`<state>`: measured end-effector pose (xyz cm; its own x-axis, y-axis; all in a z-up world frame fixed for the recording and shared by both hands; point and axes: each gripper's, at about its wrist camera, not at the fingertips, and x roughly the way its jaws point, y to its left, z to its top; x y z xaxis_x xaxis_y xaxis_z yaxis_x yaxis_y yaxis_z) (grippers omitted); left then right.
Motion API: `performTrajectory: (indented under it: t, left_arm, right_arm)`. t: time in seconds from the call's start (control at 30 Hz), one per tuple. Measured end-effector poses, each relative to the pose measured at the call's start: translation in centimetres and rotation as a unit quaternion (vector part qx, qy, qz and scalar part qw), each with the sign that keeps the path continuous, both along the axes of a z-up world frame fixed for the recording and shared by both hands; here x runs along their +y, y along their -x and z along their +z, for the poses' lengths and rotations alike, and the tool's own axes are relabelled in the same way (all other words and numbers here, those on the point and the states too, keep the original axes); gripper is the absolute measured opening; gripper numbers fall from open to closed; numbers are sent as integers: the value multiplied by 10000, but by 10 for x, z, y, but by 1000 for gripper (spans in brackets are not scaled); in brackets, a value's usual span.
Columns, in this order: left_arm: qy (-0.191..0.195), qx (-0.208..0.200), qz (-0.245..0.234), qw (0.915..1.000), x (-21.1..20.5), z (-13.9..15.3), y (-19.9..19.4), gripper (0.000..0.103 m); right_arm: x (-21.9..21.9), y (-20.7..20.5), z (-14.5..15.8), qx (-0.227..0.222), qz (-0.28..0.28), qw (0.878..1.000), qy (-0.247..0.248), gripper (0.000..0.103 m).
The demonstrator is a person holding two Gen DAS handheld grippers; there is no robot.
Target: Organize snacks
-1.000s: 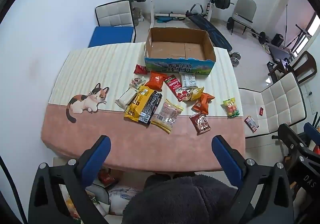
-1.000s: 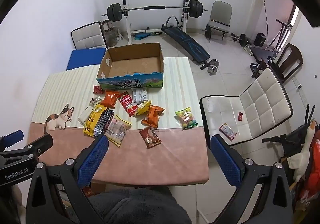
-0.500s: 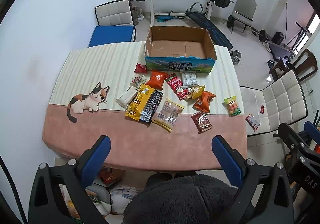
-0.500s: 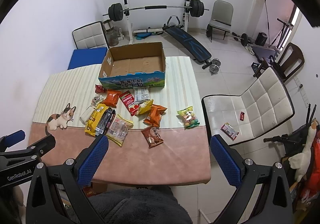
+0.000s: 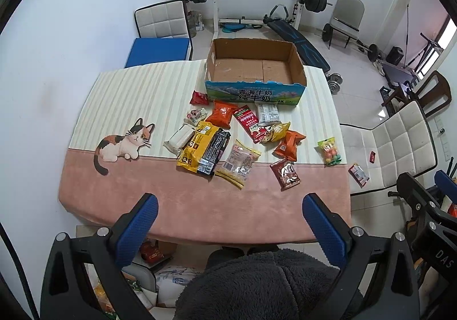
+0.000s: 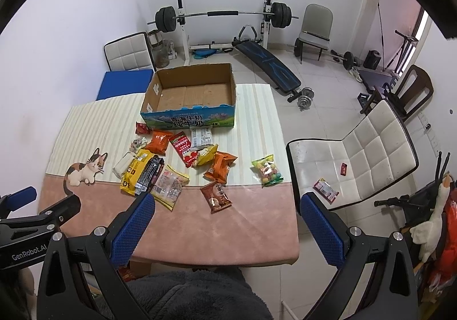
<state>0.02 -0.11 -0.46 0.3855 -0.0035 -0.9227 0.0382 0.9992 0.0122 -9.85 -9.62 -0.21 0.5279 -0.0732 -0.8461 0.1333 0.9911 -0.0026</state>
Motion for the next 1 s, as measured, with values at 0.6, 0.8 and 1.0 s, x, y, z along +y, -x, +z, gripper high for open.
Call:
performTrajectory:
  t: [0.6, 0.8, 1.0]
  left_arm:
    - [10, -137, 2, 9999, -6, 8, 8, 103]
    - [35, -167, 2, 9999, -6, 11, 8, 103]
    - [38, -173, 6, 9998, -6, 12, 8, 103]
  right_arm:
    - [4, 4, 7, -67, 81, 9999, 36, 103]
    - [4, 4, 8, -74, 77, 9999, 41, 103]
    - [4, 4, 8, -81, 81, 9999, 48, 103]
